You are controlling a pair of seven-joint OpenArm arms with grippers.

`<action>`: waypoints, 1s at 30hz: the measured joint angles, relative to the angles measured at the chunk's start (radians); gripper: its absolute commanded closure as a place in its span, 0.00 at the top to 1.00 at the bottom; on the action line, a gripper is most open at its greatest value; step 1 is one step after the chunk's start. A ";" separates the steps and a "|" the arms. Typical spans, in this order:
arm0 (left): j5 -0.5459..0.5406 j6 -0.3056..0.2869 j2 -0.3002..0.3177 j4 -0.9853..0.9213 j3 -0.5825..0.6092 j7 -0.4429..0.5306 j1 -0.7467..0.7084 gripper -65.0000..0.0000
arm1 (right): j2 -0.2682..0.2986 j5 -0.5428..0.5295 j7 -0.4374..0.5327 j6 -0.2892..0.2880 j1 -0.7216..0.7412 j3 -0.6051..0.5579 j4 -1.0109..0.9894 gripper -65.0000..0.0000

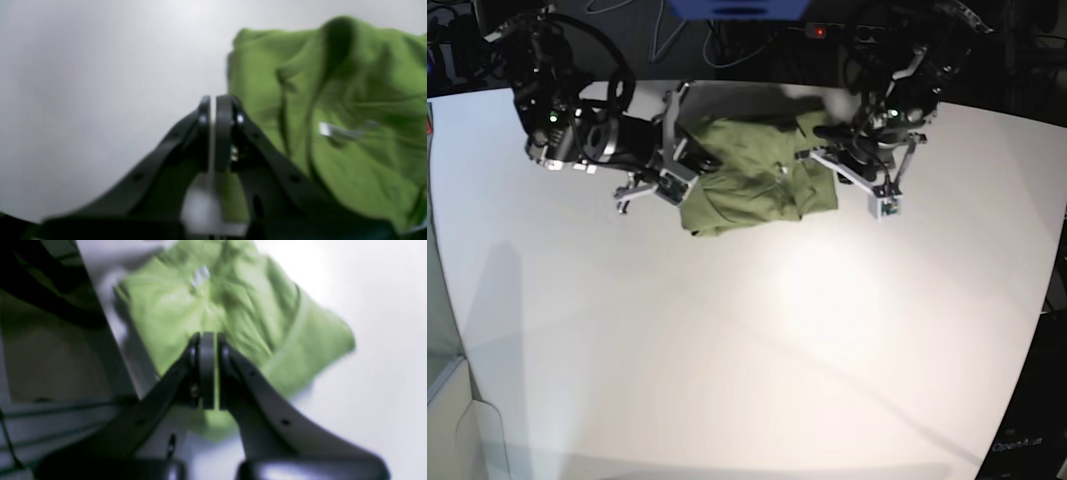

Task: Fold the T-shirt properly
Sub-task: 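Open the right gripper and press the bundle flat with both grippers, then withdraw the right gripper from the green bundle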

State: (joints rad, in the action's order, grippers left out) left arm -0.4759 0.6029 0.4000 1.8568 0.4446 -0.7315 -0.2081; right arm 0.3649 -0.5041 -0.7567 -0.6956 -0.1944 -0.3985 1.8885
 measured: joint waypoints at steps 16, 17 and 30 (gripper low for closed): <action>0.000 -0.004 -0.006 0.047 0.013 -0.117 -0.035 0.03 | 0.045 -0.002 0.005 0.043 0.005 0.000 -0.002 0.00; 0.002 -0.004 -0.004 0.033 0.019 -0.116 -0.035 0.03 | 0.048 -0.001 0.005 0.043 0.005 0.000 -0.002 0.00; 0.005 -0.024 -0.054 -0.188 0.156 -0.072 0.169 0.03 | 0.056 -0.004 0.006 0.045 -0.002 0.009 0.002 0.00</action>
State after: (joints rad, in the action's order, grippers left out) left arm -0.4709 0.5785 0.3462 1.6684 0.6006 -0.8040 -0.0395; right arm 0.4206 -0.5083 -0.7502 -0.6506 -0.1963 -0.3897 1.8900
